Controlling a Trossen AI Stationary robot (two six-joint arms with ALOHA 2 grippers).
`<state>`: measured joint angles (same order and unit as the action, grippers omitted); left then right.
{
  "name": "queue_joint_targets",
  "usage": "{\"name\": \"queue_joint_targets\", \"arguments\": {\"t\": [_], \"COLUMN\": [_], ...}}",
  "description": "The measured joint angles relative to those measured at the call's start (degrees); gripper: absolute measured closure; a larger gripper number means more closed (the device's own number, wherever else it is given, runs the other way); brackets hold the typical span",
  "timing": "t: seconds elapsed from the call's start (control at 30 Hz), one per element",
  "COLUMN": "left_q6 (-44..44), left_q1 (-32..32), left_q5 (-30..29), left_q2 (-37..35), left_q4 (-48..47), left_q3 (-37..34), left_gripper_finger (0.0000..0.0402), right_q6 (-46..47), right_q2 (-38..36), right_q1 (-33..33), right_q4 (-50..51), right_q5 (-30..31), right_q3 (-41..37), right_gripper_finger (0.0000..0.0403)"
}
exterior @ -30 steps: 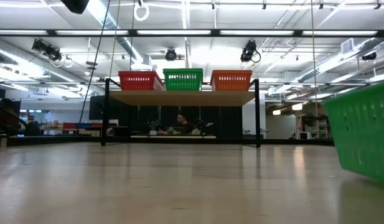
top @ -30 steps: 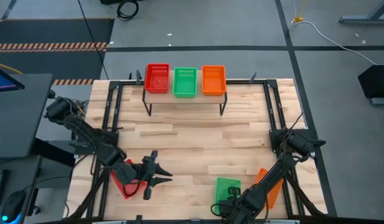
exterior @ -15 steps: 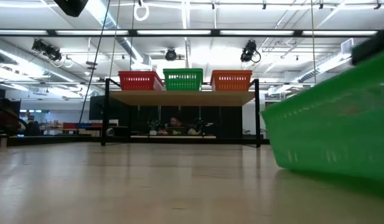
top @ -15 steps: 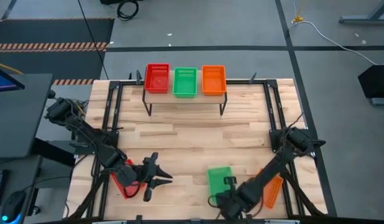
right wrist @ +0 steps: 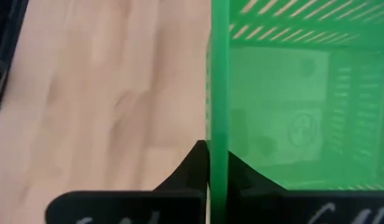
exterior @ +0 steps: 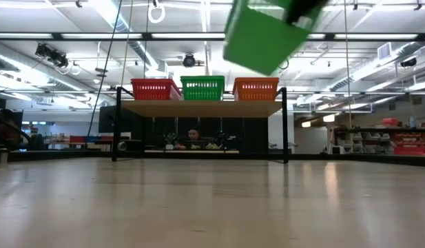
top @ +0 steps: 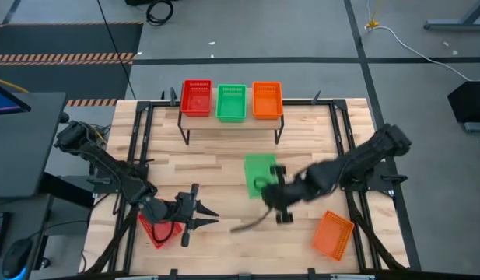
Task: Stack baskets on shelf by color
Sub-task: Stack the green basket on top of the green basket on the shelf
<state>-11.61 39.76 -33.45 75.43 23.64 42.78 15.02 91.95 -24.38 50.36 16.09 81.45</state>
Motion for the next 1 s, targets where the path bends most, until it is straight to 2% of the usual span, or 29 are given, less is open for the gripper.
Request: {"name": "queue_joint_targets", "arguments": {"t": [0.3,0.47,0.6,0.83,1.0], "left_q6": [4.9,8.1,13.1,13.5,14.0], "left_q1": [-1.0,-2.8,-5.1,-9.9,-12.4], "left_q5": [0.0,0.0,0.0,-0.6,-0.5], "left_q2": [-0.2,-0.2,-0.9,-4.6,-6.5], "left_q4": [6.1,7.7,9.2,7.8,4.0], "left_q3": [0.0,0.0,0.0,0.0,0.0], "left_gripper_finger": [0.0326,0.0326,0.0326,0.0326,0.0326], "right_q6": [-18.0,-22.9,-24.4,-27.0,-29.2], "right_q2": [-9.8,-12.1,-12.4,-10.4,-7.3], "right_q1": [10.8,15.6,20.0,28.1,32.7], "right_q4": [-9.8,-12.6,-12.6,-13.1,-12.3], "right_q5": [-1.2,-2.7,-3.0,-9.7,-10.3], "right_q3": [0.0,0.1,0.1,0.1,1.7], "right_gripper_finger": [0.0392,0.0392,0.0392,0.0392,0.0392]}}
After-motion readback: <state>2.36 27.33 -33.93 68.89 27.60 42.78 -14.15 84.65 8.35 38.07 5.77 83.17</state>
